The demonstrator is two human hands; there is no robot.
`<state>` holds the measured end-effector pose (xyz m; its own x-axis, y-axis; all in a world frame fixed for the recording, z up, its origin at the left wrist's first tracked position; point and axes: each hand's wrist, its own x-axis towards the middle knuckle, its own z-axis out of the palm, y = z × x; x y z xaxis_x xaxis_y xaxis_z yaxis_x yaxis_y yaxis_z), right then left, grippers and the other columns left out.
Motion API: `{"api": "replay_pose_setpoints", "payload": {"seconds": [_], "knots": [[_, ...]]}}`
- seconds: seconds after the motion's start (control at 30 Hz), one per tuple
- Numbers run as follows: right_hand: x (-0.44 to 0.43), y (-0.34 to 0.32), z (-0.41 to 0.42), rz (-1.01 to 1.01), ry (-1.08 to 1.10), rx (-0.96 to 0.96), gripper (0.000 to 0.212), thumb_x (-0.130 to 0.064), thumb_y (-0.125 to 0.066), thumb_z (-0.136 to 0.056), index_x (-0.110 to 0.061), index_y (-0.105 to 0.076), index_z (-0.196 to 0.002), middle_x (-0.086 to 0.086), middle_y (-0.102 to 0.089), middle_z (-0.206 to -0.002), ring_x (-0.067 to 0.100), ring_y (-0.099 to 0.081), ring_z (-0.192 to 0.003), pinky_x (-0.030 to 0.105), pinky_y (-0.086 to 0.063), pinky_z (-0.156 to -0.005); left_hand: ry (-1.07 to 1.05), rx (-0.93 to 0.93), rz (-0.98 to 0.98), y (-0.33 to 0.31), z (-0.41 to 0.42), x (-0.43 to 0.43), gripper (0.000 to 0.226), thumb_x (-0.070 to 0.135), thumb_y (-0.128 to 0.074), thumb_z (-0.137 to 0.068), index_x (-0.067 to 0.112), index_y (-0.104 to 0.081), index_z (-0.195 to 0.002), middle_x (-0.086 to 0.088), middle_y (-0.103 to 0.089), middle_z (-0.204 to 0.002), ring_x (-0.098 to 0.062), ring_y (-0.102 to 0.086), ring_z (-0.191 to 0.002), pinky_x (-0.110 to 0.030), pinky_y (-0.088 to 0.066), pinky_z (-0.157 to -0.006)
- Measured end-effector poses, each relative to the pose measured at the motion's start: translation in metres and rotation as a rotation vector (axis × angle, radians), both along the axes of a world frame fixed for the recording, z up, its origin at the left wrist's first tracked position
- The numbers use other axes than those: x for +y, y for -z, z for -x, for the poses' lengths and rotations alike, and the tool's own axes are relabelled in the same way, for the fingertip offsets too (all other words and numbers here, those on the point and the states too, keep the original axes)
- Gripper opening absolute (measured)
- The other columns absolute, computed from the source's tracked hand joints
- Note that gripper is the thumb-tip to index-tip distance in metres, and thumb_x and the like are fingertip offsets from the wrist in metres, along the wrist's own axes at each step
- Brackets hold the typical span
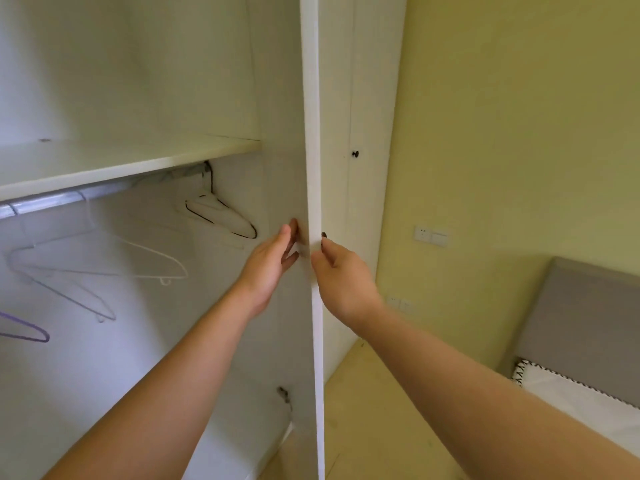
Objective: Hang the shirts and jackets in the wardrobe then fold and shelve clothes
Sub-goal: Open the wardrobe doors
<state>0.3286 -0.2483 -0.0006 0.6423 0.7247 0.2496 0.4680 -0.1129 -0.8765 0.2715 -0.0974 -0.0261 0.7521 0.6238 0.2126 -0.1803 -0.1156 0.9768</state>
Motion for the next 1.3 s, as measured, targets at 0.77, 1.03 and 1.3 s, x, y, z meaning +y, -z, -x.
{"api": "replay_pose_setpoints", "payload": {"seconds": [0.77, 1.03, 1.3], "knots": [[-0.008, -0.010, -0.156, 0.118, 0.351, 0.139, 0.031, -0.017, -0.039, -0.097, -0.028, -0.056, -0.120, -0.007, -0.069, -0.111, 0.018, -0.067, -0.101, 0.038, -0.054, -0.091, 0.261, 0.217, -0.431, -0.008, -0.156, -0.004, 0.055, 0.044, -0.034, -0.107, 0.026, -0.023, -0.158, 0.017, -0.009, -0.164, 0.003, -0.013, -0.147, -0.017, -0.010, -0.116], [-0.002, -0.013, -0.126, 0.104, 0.507, 0.129, 0.043, -0.020, -0.039, -0.098, -0.020, -0.043, -0.141, -0.011, -0.054, -0.122, 0.021, -0.058, -0.095, 0.030, -0.046, -0.077, 0.227, 0.093, -0.279, -0.014, -0.137, 0.011, 0.050, 0.040, -0.042, -0.106, 0.018, -0.041, -0.151, 0.009, -0.039, -0.156, 0.001, -0.034, -0.141, -0.022, -0.022, -0.119], [0.050, 0.005, -0.048, 0.231, 0.249, 0.099, 0.058, -0.034, -0.038, -0.104, -0.017, -0.021, -0.157, 0.001, -0.034, -0.159, 0.023, -0.035, -0.143, 0.024, -0.027, -0.095, -0.099, 0.131, -0.187, 0.016, -0.019, 0.046, 0.040, 0.037, -0.048, -0.104, 0.014, -0.065, -0.132, 0.004, -0.066, -0.132, -0.006, -0.059, -0.124, -0.037, -0.039, -0.115]]}}
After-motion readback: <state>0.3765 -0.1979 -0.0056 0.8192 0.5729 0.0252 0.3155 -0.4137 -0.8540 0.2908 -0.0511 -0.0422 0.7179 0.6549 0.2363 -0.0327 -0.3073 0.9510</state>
